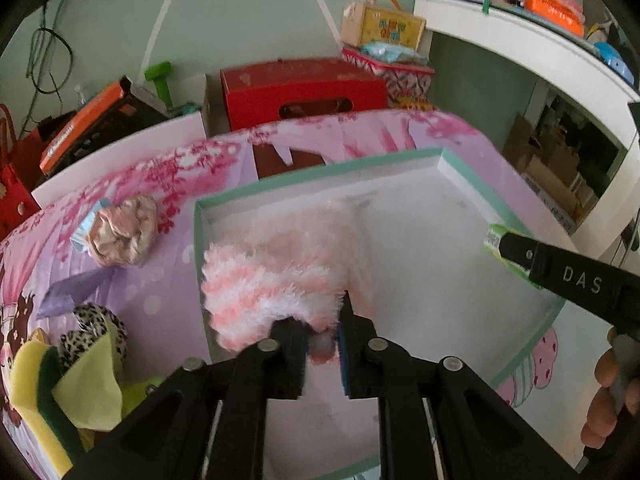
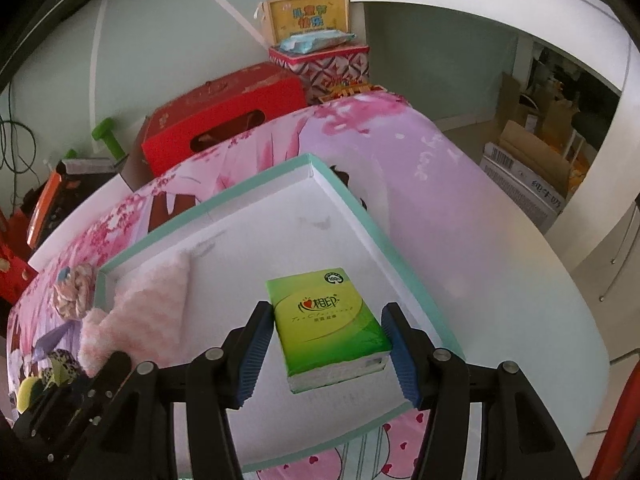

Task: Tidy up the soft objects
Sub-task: 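Open the left gripper over the tray while the right gripper releases the tissue pack inside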

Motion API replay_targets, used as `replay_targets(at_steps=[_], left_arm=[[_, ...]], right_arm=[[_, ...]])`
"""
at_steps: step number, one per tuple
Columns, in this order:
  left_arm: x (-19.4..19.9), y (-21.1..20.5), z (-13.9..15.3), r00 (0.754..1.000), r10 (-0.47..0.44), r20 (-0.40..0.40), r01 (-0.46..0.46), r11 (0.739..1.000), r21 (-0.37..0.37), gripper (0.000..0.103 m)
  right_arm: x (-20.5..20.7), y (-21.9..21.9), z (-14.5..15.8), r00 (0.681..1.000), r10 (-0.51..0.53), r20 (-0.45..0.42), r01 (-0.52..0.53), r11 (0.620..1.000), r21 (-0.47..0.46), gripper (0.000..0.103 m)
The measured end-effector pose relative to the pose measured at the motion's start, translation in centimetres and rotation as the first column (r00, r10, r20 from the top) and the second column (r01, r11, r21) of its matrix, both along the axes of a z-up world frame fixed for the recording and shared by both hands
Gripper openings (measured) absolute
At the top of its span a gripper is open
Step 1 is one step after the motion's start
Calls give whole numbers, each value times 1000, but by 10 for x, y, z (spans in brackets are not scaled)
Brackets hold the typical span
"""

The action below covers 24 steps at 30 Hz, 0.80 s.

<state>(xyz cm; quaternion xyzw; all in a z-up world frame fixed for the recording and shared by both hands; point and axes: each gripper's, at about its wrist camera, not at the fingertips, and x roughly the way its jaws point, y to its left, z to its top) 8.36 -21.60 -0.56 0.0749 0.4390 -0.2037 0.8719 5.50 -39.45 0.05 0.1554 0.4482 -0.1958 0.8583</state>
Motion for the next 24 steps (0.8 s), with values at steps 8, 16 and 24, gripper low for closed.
replay_targets(at_steps=[8,16,24], left_arm=[[-2,3,2,999,2,-42,-2,1000,6,66],[1,15,11,999,26,-42,-29,997,-76,95],[0,16,13,999,36,-11,-36,997,-74,100]], right_arm=[[0,4,2,1000,14,-12,-14,1000,-19,82],[-3,1,2,1000,-7,-11,7,1000,-25,103],[-7,-7,-1,998,-46,-37,46,999,-8,103]])
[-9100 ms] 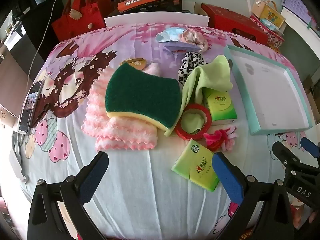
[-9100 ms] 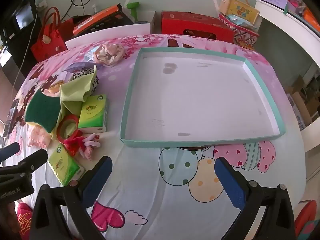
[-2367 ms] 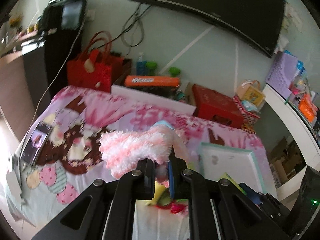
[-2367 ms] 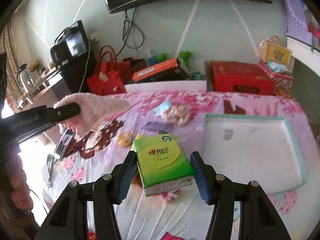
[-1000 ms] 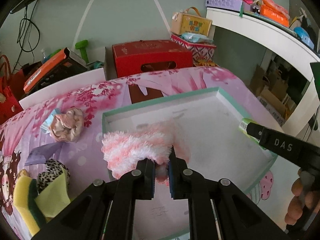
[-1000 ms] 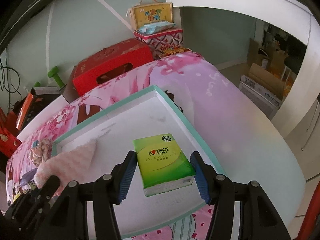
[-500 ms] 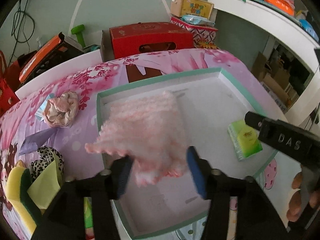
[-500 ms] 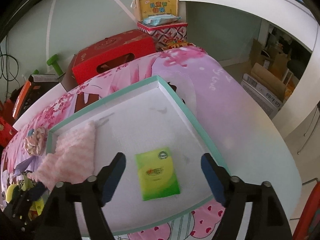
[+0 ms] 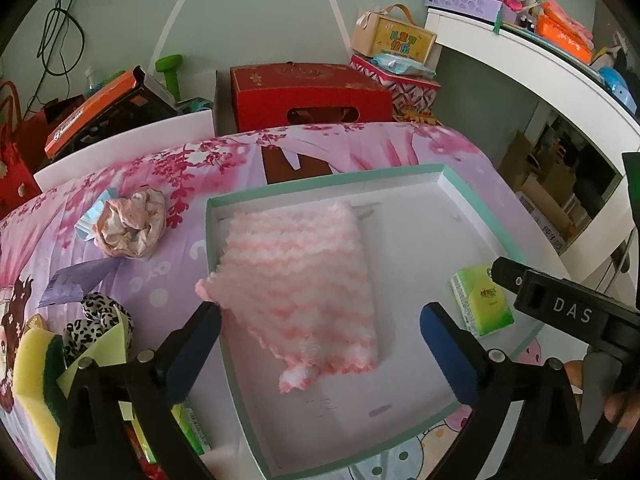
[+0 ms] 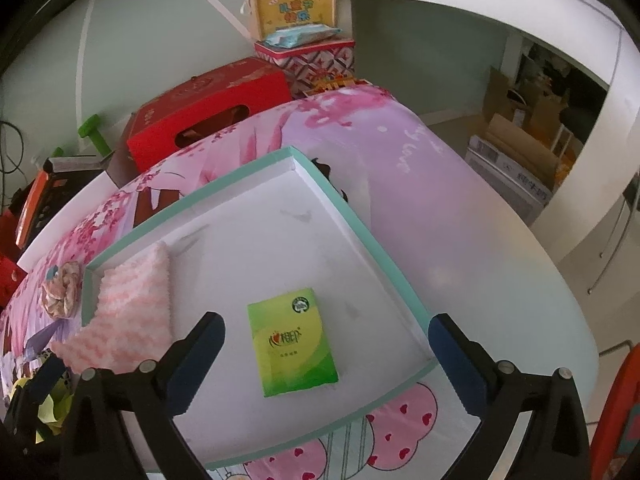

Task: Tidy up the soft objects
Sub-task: 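Open the left gripper over the tray while the right gripper releases the tissue pack inside, then move the left gripper back to the green-yellow sponge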

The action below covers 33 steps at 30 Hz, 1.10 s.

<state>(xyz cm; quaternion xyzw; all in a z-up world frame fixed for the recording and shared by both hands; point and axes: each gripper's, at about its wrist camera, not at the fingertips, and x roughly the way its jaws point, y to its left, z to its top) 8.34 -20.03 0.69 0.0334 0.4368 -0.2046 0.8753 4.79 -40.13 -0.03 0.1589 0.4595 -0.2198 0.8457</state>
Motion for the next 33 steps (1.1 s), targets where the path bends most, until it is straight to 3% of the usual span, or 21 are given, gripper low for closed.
replay_targets(at_steps=[8,18,24,29,33], left_arm=[[-7,7,11,1000,6,13,-6,1000,-29,100],[-15,55,45,991,116,58,-111,990,-92,100],[-16,117,65,951,299,72,-284,944,-166,100],[-22,163,72,897,430,101,-416,899,-138,100],[-33,197,69,873,484,64,-470,868,-161,100]], right_arm=[[-7,1,11,999,-4,37,3,1000,3,103],[-12,23,40,986,36,165,-43,998,41,103],[-4,56,48,974,125,188,-135,990,41,103],[2,88,47,959,217,181,-228,973,43,103],[5,119,44,939,303,164,-311,950,26,103]])
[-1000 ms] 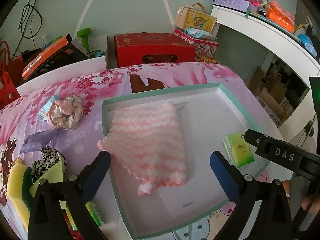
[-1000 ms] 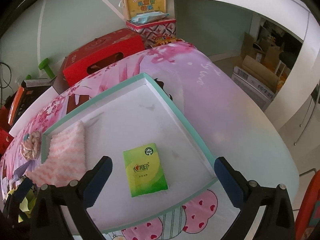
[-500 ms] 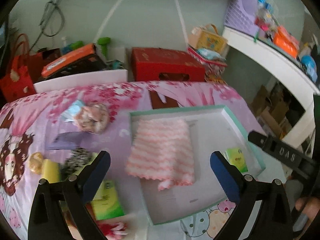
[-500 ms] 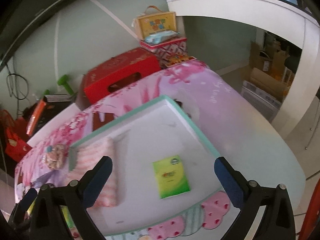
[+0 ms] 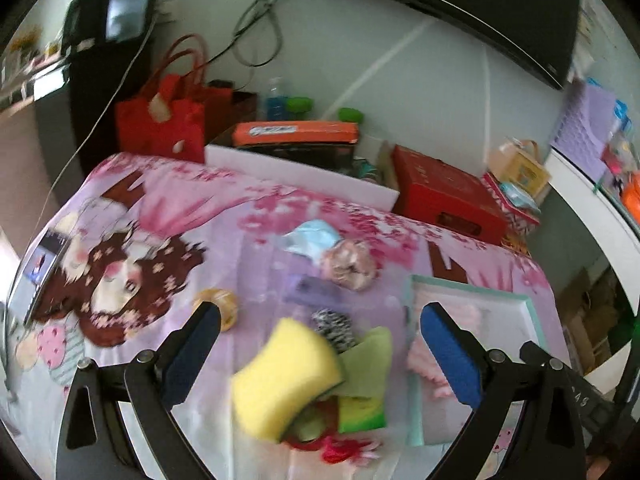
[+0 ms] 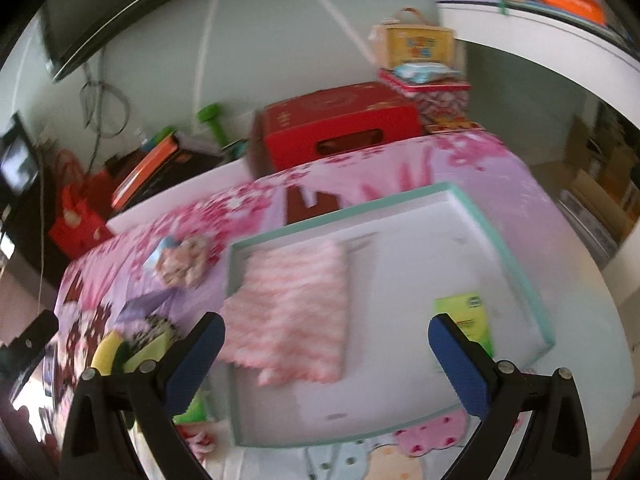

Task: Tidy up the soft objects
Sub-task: 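Move the left gripper back to the green-yellow sponge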

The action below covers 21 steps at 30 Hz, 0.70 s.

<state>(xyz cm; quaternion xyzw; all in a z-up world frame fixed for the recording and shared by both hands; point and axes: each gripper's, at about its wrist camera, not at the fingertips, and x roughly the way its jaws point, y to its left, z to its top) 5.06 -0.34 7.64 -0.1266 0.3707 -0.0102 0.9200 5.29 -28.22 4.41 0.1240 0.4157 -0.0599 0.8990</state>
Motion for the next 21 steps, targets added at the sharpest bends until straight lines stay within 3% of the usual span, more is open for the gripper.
replay_targets(at_steps=[7,15,21], left_arm=[[-10,32,-10,996,53,-70,-52,998,20,100],[-16,37,-29,984,52,-169,-35,994,105,100],[-17,30,-49,970,10,-245,14,995,96,100]], right_arm=[[2,44,-10,993,112,-38,-114,993,-41,103],[-4,82,-32,970,211,-119,-217,975,-39,103],[-11,94,-44,960,231,-157,-242,969,-49,103]])
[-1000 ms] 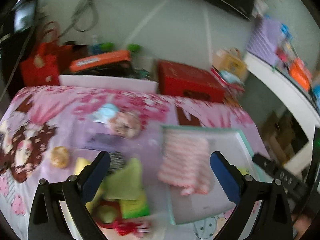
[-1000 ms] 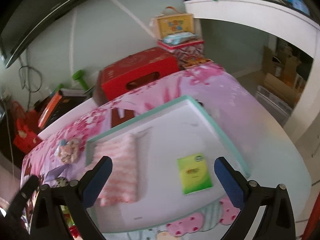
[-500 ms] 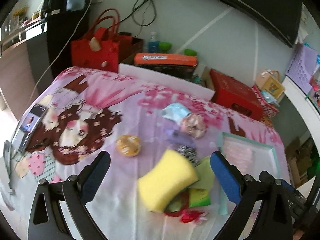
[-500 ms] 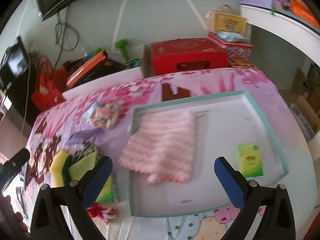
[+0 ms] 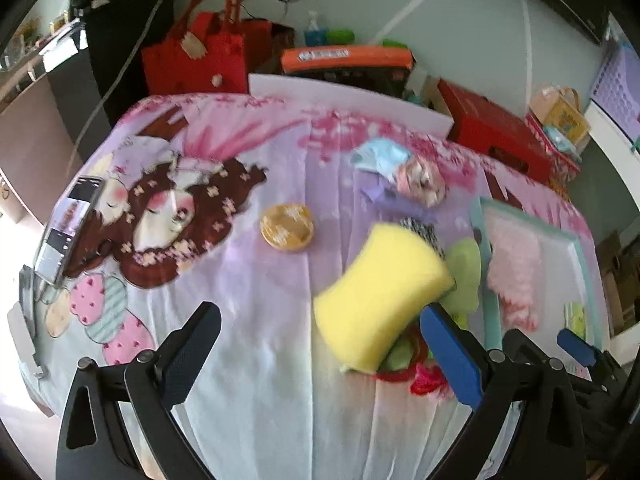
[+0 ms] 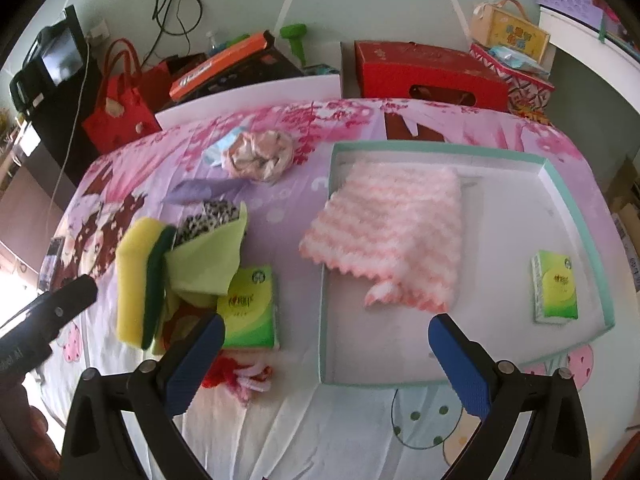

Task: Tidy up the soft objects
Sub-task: 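Move the left gripper back to the green-yellow sponge, then grasp the green-yellow sponge with the left gripper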

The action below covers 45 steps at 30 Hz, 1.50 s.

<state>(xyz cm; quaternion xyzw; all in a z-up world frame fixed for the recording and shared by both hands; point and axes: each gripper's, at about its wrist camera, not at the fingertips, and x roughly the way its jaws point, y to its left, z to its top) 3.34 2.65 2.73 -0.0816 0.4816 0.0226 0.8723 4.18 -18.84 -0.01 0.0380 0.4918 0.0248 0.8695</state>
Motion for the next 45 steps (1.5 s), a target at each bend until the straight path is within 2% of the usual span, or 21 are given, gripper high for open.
replay_targets(at_steps=[9,13,17,21,24,26,30,32,36,40,45], left_arm=[[3,-7,-23,997,-30,-69,29,999,-13,100],[7,-6,-34,994,-34,-103,29,998,-57,96],[10,-3,-38,992,-38,-119,17,985,-172,94],[11,10,-45,991,-2,-134,-41,946,-320,94],[11,18,-47,989,38,-143,-89,926,-366,92],[11,22,-48,987,60,-148,-111,923,-369,86],[11,23,-51,986,64,-155,-118,920,-373,84],[11,23,-50,986,57,-154,-112,920,-375,78],[14,21,-53,986,47,-158,-107,913,-393,76],[15,21,-54,988,45,-150,-107,895,-433,58],[16,17,-51,990,31,-137,-88,899,-430,49]], right_arm=[[-5,7,-12,999,8,-43,-9,1000,-24,103],[-5,7,-12,999,7,-43,-9,1000,-27,103],[-4,8,-12,999,10,-45,-11,1000,-28,103],[-4,8,-12,999,13,-47,-15,999,-30,103],[-3,8,-12,999,13,-48,-15,999,-32,103],[-3,8,-13,999,12,-50,-13,999,-35,103],[-2,8,-13,999,10,-51,-12,999,-37,103],[-2,8,-14,999,10,-51,-12,999,-38,103],[-1,8,-15,998,12,-54,-15,999,-41,103],[-2,10,-16,998,15,-58,-18,999,-47,103],[-1,11,-17,998,18,-63,-21,999,-50,103]])
